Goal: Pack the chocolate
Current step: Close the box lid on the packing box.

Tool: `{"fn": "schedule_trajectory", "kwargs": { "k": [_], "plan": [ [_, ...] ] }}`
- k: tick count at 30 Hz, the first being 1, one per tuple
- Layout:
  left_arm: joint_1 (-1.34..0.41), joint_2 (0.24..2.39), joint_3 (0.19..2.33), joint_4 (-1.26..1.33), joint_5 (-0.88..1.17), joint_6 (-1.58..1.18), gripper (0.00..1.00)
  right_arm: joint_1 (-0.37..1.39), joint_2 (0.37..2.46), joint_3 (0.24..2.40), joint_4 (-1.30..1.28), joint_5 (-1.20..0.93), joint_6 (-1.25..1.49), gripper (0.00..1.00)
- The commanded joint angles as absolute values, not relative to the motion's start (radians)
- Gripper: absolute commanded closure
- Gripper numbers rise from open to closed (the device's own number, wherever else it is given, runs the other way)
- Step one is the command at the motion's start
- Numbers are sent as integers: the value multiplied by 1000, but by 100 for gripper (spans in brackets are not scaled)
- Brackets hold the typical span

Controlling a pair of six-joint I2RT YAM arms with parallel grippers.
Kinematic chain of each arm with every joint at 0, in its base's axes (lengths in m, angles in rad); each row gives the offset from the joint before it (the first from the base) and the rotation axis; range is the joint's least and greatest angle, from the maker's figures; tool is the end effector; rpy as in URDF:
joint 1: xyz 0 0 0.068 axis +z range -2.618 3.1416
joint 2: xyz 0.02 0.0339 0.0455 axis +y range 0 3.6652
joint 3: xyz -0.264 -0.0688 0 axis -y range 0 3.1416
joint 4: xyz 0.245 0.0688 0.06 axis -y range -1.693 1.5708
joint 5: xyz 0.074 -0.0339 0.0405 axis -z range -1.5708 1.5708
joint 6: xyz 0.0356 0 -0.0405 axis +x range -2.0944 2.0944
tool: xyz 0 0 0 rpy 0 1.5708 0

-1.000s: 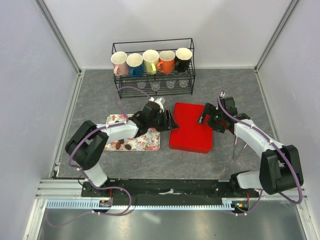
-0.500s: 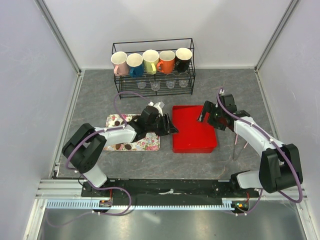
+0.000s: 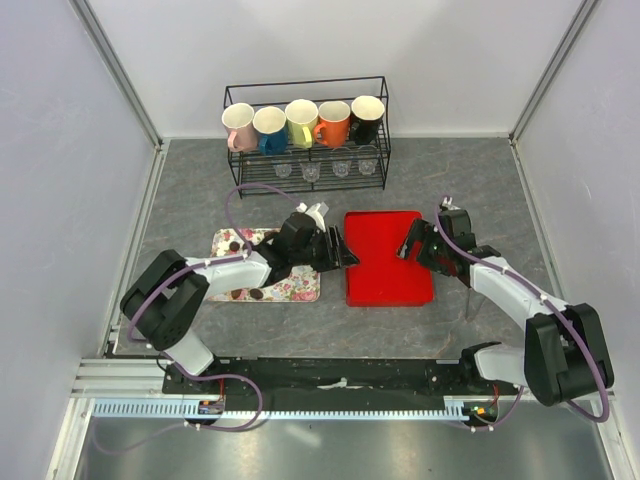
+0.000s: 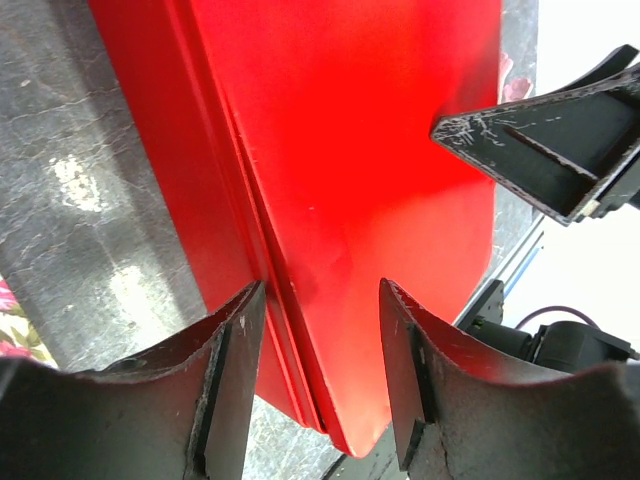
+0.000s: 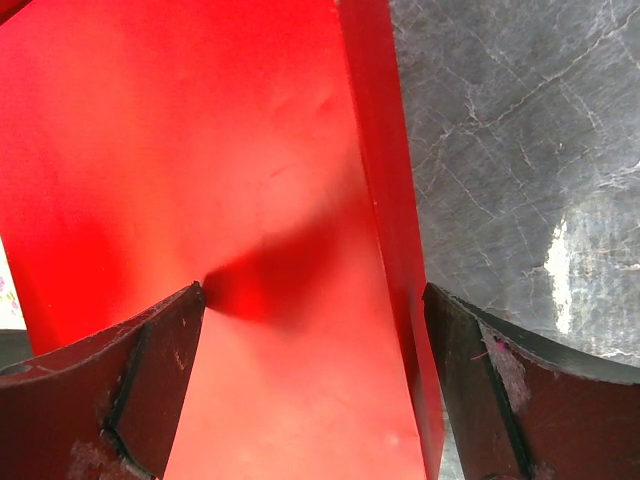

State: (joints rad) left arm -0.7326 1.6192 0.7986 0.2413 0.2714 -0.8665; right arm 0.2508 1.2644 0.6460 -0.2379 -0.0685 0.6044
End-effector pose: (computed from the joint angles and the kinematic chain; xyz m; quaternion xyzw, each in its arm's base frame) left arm 0.2422 -0.2307 0.1796 0.0059 0.8739 -0.4209 0.2432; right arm 0.2382 0.0635 0.1893 0.1529 0.9238 0.1741 0.3047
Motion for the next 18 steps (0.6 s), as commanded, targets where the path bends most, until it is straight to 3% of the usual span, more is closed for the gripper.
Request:
{"fn": "schedule_trajectory", "kwargs": {
  "k": [1,18],
  "plan": [
    [-741,1578,795,291,284,-890,43,255,1233,623,-210,-57,577,2],
    [-741,1546,775,278,258,-882,39,248,1212,727,-233,-80,574,2]
  ]
}}
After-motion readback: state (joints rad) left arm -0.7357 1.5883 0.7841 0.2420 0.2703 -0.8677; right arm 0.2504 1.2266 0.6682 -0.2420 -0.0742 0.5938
